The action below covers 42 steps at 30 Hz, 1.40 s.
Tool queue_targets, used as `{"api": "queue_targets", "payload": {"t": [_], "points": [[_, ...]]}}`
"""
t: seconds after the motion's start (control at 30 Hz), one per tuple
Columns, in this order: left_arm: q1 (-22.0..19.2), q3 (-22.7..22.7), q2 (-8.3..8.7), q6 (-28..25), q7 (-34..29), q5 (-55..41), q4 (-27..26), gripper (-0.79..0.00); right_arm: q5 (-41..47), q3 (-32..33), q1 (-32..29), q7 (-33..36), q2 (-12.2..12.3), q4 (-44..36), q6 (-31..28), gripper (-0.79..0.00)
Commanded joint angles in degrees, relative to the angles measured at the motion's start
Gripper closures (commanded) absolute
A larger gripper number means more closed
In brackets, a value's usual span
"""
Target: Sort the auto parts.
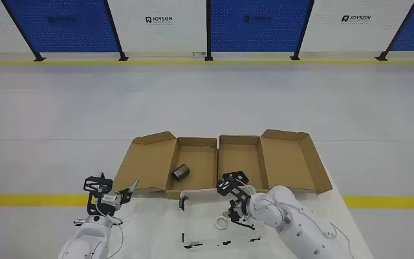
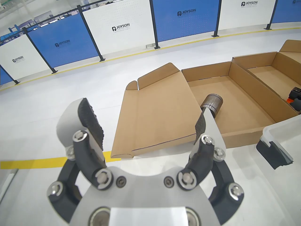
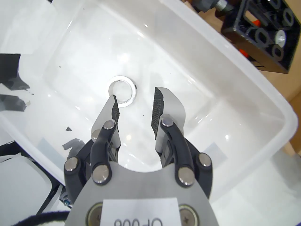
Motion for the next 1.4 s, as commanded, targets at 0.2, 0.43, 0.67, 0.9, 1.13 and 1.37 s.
{"api": "queue_targets", "payload": {"t": [0.2, 0.43, 0.67, 0.9, 1.13, 1.37], "points": [[0.00, 0.00, 0.00, 0.00, 0.00, 0.00, 0.00, -0.785, 2.08, -4.69, 5.80, 1.69, -2.63, 8.20, 2.69, -0.345], [0.00, 0.00, 0.00, 0.00, 0.00, 0.00, 0.00, -0.785, 2.79, -9.01, 8.87, 1.14, -5.00, 13.50, 2.86, -0.323], [0.00, 0.00, 0.00, 0.00, 0.00, 0.00, 0.00, -0.785, 2.27, -10.92, 9.83, 0.71, -6.33, 16.03, 3.63, -0.311], [0.00, 0.00, 0.00, 0.00, 0.00, 0.00, 0.00, -0.785, 1.67, -11.31, 9.86, -0.36, -6.96, 16.31, 3.39, -0.311], [0.00, 0.00, 0.00, 0.00, 0.00, 0.00, 0.00, -0.785, -0.62, -8.71, 6.54, -0.28, -5.51, 11.21, 2.26, -0.308], [0.00, 0.00, 0.00, 0.00, 0.00, 0.00, 0.00, -0.785, -2.43, -6.08, 3.42, 0.01, -4.20, 6.72, 0.88, -0.308]]}}
